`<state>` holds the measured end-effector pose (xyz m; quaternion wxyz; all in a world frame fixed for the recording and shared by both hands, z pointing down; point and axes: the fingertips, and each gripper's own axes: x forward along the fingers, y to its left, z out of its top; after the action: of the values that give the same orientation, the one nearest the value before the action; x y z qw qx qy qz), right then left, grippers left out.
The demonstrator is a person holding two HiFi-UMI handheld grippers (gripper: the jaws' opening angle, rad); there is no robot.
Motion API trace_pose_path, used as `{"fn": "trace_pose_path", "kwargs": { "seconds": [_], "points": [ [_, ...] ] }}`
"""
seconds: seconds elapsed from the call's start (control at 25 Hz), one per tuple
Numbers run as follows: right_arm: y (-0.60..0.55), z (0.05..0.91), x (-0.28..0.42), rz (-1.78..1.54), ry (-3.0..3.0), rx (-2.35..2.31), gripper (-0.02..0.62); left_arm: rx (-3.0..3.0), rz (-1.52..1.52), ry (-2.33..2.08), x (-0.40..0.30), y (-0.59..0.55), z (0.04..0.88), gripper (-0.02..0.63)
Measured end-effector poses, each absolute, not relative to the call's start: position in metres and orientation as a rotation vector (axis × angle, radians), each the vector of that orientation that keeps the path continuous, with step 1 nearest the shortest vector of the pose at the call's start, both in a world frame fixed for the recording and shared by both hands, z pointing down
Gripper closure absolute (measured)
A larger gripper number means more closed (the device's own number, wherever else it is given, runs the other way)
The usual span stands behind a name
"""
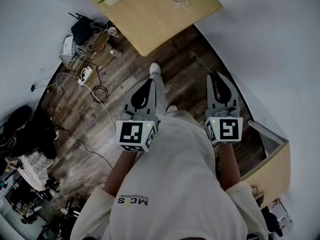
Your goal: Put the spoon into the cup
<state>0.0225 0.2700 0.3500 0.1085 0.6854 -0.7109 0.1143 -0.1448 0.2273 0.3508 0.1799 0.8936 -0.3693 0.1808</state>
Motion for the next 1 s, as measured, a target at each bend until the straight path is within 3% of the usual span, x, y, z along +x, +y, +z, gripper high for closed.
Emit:
{"fn": "trace_pose_path", "kwargs": {
  "seconds": [0.4,1.0],
  "points": [
    [0.398,0.347,0.04,0.477,-2.156,2.202,0.534,2.684,0.569,-0.961,-0.11,0.335,0.321,0.595],
    [0.377,0.317,0.031,0.349,-2.203,2.109,0.534,2.621,0.505,-1.087,-0.123,0.325,0.308,0.595]
  ]
}}
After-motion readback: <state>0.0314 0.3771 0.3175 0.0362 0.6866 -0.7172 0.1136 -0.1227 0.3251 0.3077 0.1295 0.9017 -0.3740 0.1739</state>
